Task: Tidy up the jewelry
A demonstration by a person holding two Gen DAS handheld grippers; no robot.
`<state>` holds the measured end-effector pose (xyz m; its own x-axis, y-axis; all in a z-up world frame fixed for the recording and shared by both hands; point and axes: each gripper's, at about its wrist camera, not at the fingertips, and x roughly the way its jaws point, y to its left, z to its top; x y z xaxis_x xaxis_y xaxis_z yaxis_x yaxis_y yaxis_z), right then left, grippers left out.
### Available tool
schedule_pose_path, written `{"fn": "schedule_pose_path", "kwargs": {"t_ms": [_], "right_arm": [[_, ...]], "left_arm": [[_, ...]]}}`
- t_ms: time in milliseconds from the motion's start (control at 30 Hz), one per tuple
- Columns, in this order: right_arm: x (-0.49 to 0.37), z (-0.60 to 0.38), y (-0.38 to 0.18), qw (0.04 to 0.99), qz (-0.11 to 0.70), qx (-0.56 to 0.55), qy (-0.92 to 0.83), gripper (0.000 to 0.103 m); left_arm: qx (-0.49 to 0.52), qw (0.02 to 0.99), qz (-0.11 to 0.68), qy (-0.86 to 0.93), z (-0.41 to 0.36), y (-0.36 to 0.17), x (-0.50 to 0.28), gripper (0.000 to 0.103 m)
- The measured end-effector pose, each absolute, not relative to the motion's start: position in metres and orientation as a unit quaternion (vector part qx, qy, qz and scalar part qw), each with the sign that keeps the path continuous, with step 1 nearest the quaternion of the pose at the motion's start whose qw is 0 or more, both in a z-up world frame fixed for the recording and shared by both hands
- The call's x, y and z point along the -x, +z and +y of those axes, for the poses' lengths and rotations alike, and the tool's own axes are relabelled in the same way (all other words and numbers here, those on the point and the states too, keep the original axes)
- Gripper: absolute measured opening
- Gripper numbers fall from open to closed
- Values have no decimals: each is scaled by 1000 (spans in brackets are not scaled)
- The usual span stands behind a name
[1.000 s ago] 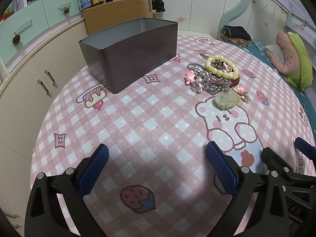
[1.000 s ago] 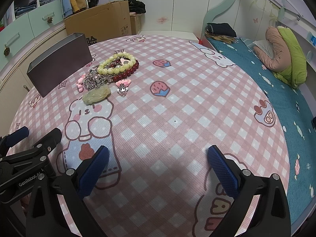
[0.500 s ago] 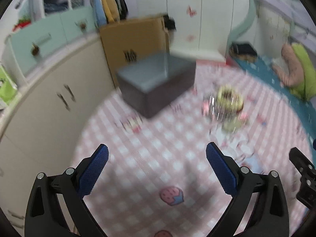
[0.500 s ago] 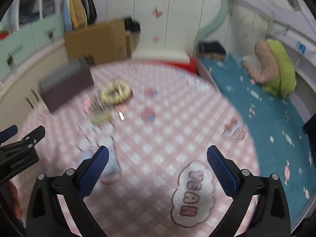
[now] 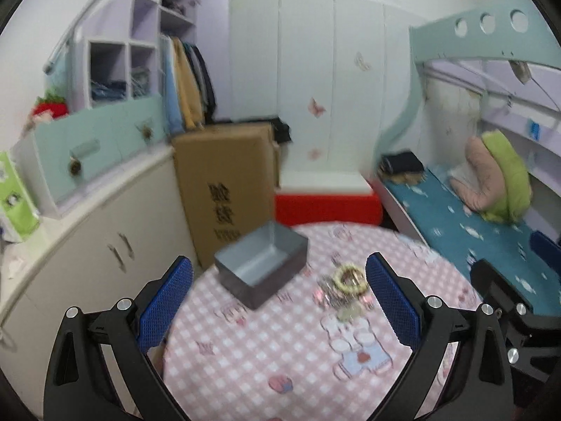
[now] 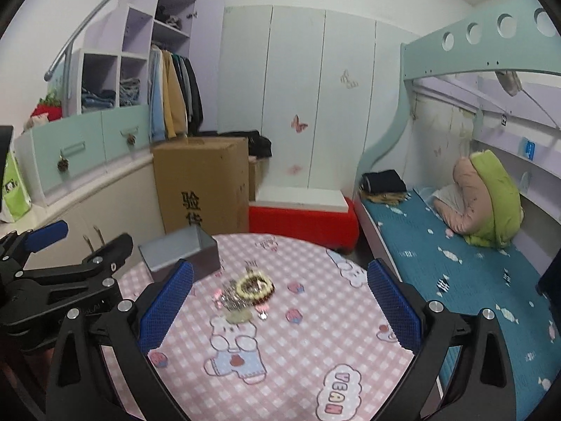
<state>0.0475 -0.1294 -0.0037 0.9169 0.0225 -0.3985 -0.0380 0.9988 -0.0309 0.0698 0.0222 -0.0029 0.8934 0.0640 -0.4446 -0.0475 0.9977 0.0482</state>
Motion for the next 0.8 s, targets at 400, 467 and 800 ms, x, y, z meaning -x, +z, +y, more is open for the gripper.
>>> {"fn": "schedule_pose_path", "kwargs": {"t_ms": [400,467,800], "right_arm": [[-42,-131,13,984,175,19,18,97],[-43,-131,14,985,173,19,15,97],[-50,-135,9,983,181,15,10,97]], "left_arm": [[-13,983,180,27,25,19,-62,96],[-18,985,170,27,24,21,-61,96],[-29,985,166,27,20,16,-68,96]]}}
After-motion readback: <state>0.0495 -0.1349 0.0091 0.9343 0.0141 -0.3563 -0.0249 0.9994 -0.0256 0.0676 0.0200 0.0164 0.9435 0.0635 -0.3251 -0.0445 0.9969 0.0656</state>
